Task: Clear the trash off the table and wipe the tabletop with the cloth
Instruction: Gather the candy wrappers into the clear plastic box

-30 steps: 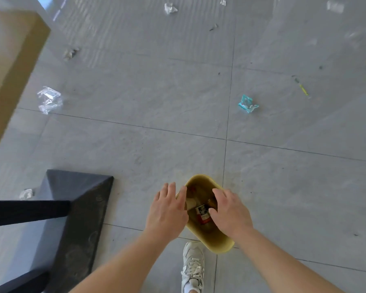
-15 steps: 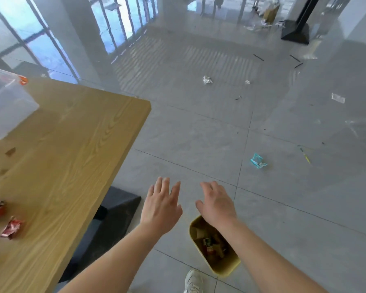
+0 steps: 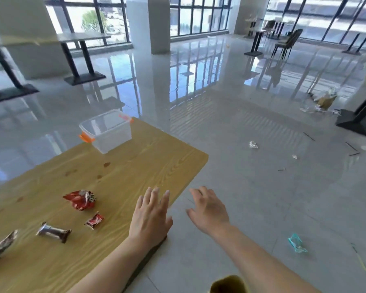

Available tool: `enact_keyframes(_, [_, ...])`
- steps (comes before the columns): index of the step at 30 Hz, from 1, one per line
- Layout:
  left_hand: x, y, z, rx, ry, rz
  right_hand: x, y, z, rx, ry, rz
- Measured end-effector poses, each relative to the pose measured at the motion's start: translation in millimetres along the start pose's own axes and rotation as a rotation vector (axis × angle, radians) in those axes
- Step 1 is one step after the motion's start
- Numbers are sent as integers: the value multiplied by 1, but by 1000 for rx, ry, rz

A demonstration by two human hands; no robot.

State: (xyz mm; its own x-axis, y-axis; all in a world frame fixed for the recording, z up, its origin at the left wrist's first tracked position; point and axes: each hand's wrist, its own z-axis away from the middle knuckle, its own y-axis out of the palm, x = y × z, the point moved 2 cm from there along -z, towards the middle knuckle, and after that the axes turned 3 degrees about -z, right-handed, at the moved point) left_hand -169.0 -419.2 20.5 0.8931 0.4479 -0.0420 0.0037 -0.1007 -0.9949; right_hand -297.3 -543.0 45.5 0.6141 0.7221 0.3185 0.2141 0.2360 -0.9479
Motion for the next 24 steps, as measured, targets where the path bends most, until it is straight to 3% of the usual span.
enact_keyframes(9, [137,-54,12,-151,-184,-10,132,-1,-67,-20,-208,9])
enact_keyframes(16, [233,-77,9,-176,-254,10,207,11,-113,4,-219,13])
enact_keyframes(24, [289,-76,-23,-127,-285,30,237,17,-172,47,-201,41])
